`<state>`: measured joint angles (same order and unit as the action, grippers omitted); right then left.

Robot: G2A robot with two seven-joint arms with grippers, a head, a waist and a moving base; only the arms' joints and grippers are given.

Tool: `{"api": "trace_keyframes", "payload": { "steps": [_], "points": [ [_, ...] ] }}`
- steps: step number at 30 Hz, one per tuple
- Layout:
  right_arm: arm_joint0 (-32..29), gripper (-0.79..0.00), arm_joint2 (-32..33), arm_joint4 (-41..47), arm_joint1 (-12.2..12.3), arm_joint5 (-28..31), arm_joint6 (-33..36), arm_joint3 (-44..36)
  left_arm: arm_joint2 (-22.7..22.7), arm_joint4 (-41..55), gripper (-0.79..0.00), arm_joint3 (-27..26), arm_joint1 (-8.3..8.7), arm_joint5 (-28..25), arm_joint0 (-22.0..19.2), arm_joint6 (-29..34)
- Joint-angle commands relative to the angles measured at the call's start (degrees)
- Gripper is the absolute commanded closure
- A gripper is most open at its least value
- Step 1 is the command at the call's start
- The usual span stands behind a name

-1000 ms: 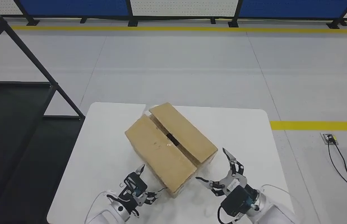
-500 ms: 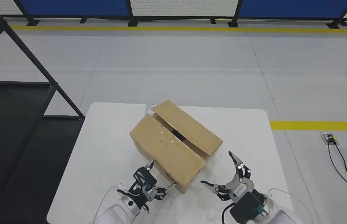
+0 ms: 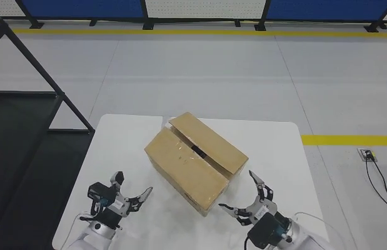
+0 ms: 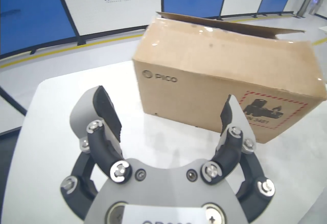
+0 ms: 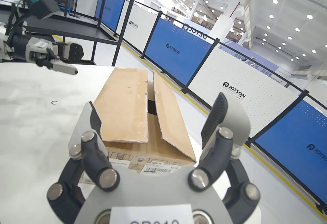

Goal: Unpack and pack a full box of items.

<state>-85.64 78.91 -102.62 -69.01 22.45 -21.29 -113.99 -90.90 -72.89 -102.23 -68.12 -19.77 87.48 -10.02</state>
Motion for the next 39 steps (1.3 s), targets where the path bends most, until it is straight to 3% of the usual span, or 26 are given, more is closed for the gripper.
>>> {"api": "trace_keyframes", "payload": {
  "steps": [1, 9, 13, 24, 27, 33, 39],
  "points": [
    [-0.7, -0.785, -0.7, -0.3, 0.0, -0.5, 1.5, -0.1, -2.0, 1.3, -0.785, 0.5, 0.15, 0.0, -0.4, -0.2],
    [-8.2, -0.785, -3.3, -1.0, -0.4, -9.8, 5.2, -1.2, -4.7, 0.0, -0.785, 4.4, 0.56, 0.5, -5.8, -1.0],
    [-10.9, -0.785, -4.3, -3.0, -0.2, -7.6, 10.0, -2.7, -4.7, -0.7, -0.785, 6.0, 0.71, 0.6, -8.9, 0.5],
    [-10.9, -0.785, -4.3, -3.0, -0.2, -7.6, 10.0, -2.7, -4.7, -0.3, -0.785, 5.4, 0.77, -0.2, -8.9, 1.4],
    [-10.3, -0.785, -5.4, -2.0, -0.3, -8.0, 10.6, -2.5, -4.4, -0.4, -0.785, 6.7, 0.66, 2.3, -10.1, 2.5],
    [-8.0, -0.785, -10.7, 0.8, -1.7, -17.1, 14.2, 1.2, -1.6, 1.2, -0.785, 15.6, 0.12, 8.1, -18.9, 5.5],
    [-6.1, -0.785, -17.5, -1.0, -3.4, -30.7, 13.3, 6.4, 0.7, 0.6, -0.785, 23.1, -0.07, 7.9, -25.8, 6.1]
  ]
}}
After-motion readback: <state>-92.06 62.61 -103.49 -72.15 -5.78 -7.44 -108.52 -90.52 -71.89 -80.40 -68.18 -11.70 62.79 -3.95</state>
